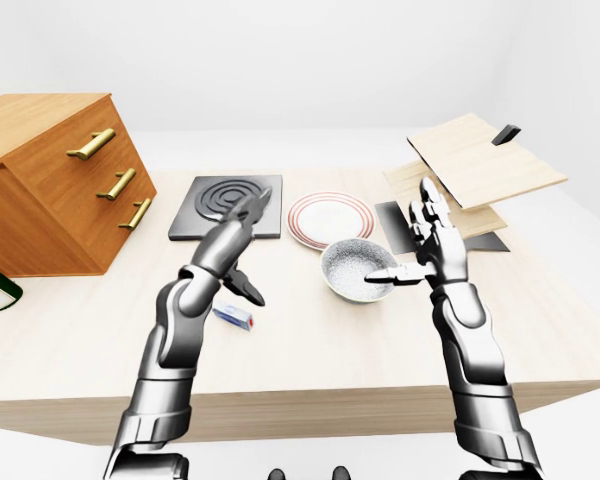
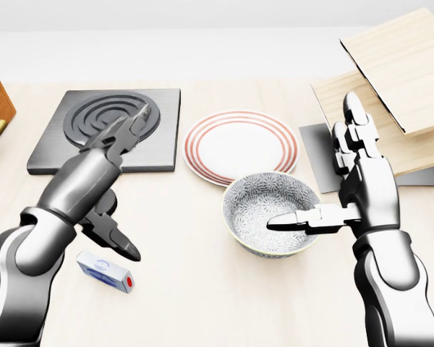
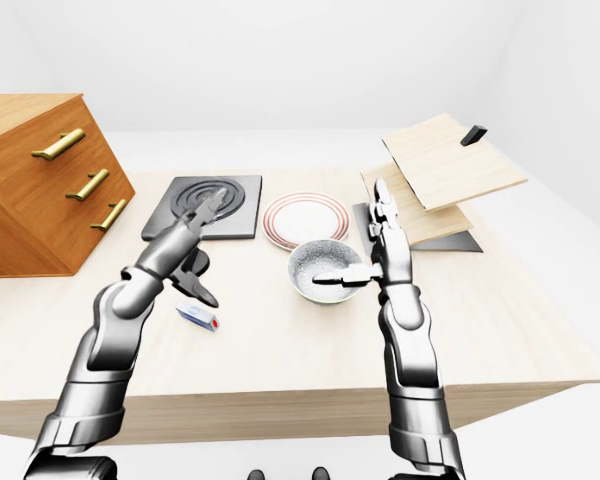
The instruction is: Pick up the cream cheese and put it in the bowl.
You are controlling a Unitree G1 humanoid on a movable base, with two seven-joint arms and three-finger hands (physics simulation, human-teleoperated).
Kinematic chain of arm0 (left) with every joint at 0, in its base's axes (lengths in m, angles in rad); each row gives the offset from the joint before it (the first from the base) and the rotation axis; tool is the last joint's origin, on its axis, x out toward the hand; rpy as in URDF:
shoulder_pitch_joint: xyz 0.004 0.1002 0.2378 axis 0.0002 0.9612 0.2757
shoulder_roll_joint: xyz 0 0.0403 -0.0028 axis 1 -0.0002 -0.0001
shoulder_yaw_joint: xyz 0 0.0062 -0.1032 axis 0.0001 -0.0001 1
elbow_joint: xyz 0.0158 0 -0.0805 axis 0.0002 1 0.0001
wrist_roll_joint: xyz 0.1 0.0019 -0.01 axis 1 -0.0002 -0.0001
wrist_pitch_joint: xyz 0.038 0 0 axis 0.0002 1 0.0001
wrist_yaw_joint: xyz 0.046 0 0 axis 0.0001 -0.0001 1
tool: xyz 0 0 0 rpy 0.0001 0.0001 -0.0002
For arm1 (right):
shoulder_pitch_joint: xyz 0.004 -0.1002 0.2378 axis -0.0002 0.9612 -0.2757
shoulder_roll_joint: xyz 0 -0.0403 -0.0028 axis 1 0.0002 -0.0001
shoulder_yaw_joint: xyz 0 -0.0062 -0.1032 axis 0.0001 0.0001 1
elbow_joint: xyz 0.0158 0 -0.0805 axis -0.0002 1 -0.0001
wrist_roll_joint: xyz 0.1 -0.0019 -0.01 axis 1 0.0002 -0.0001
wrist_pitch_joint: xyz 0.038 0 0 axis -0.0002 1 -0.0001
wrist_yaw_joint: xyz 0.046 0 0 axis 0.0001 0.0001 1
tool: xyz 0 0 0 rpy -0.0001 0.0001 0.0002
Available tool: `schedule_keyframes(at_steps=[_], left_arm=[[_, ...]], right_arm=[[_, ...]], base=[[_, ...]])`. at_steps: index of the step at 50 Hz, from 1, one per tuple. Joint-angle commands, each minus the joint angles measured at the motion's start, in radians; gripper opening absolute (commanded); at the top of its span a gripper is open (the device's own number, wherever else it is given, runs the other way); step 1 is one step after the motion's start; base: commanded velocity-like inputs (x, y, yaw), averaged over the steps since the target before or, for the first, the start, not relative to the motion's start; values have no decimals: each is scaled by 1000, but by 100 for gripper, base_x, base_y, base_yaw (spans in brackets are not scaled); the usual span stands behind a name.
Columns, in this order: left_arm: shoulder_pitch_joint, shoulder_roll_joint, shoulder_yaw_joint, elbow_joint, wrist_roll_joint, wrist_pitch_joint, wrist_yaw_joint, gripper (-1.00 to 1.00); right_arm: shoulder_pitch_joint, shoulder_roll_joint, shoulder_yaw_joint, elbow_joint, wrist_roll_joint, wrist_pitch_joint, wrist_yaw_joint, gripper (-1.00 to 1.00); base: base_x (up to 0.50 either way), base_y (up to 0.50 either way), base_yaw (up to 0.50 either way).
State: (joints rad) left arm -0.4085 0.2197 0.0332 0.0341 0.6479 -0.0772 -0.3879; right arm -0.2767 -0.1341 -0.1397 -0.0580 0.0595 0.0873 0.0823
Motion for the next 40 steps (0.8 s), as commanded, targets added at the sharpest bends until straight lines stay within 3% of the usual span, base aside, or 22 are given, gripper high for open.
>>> schedule_keyframes(at_steps=[1, 6, 13, 17, 31, 40], left_arm=[[45, 24, -5, 26, 272, -10, -78, 100], [54, 22, 1, 65, 344, -10, -59, 100], [80, 16, 7, 45, 372, -10, -85, 100], [107, 33, 7, 45, 417, -10, -86, 100], [89, 47, -4, 129, 535, -10, 8, 100], [93, 32, -23, 170, 580, -10, 41, 100]], right_arm=[[11, -2, -5, 54, -2, 0, 15, 100], [21, -2, -6, 45, 2, 0, 16, 100], [19, 0, -3, 80, -1, 0, 18, 100], [24, -1, -4, 80, 2, 0, 20, 100], [29, -2, -8, 91, 8, 0, 21, 100], [32, -2, -9, 90, 9, 0, 21, 100]], base=[[0, 0, 0], [0, 0, 0], [0, 0, 0], [0, 0, 0], [0, 0, 0], [0, 0, 0]])
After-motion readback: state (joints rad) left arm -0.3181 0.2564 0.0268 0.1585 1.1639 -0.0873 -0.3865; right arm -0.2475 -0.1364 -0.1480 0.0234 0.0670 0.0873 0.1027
